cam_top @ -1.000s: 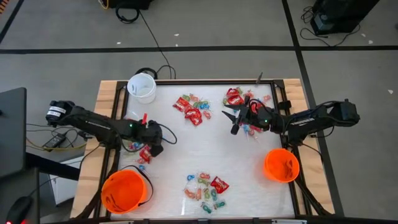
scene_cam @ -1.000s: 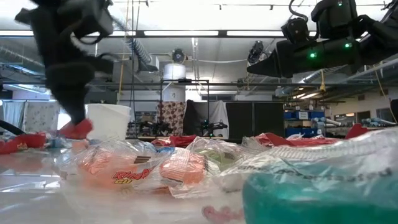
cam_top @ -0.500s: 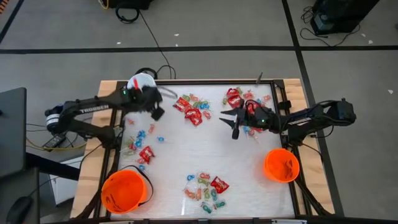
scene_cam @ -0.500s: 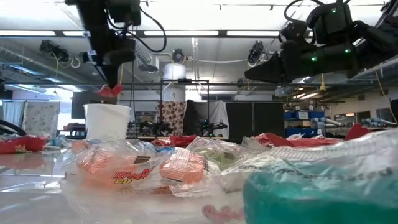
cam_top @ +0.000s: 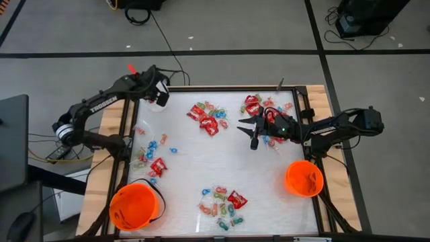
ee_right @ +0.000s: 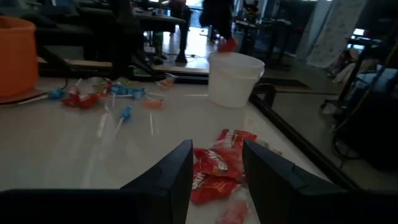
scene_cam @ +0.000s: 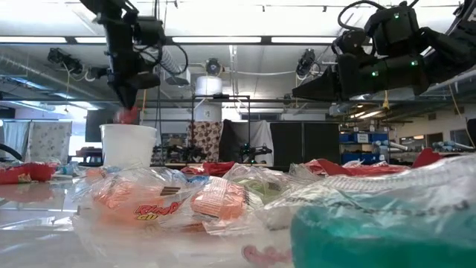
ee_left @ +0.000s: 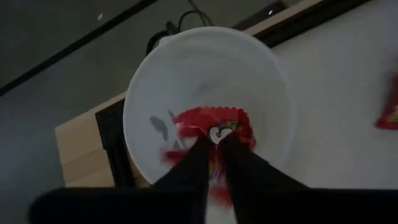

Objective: Sort candy by brand, put in halloween buckets
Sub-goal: Put the skittles into the white bucket

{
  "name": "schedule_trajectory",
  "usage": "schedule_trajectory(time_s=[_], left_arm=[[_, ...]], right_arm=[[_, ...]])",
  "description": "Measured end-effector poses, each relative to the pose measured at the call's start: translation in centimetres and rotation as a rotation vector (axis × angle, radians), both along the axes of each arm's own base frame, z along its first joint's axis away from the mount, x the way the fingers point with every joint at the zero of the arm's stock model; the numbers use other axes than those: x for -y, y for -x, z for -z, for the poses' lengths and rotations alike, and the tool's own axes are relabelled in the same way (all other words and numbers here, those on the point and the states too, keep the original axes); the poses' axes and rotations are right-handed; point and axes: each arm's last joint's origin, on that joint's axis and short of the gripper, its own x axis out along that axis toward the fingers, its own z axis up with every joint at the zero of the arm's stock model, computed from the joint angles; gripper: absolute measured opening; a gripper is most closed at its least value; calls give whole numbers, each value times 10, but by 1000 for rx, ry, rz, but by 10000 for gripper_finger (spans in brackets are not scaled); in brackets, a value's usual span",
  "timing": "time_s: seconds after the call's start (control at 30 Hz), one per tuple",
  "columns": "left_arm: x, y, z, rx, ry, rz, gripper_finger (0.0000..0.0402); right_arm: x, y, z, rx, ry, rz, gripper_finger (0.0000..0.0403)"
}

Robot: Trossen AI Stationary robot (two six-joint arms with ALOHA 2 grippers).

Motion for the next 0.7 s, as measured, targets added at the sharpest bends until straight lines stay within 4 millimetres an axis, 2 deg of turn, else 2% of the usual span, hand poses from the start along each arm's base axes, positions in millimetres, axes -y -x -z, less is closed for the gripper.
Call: schedule_trajectory(time_s=[0.1,0.2,0.37,0.53,0.7], left_arm=[[-9,-3,8,-13,12,-9,121],[-9,-5,9,-19,30,32,155],[-4,-19,4,84,37,183,169],[5,-55,9,261,92,426,168],[11,-94,36,245,113,550,168]], right_arm=[[0,0,0,-8,14,-6,152],[0,0,1,-16,35,2,153],[3,1,-1,-17,78,54,153],[5,1,0,-17,73,43,153],[3,1,0,-14,43,-15,153]])
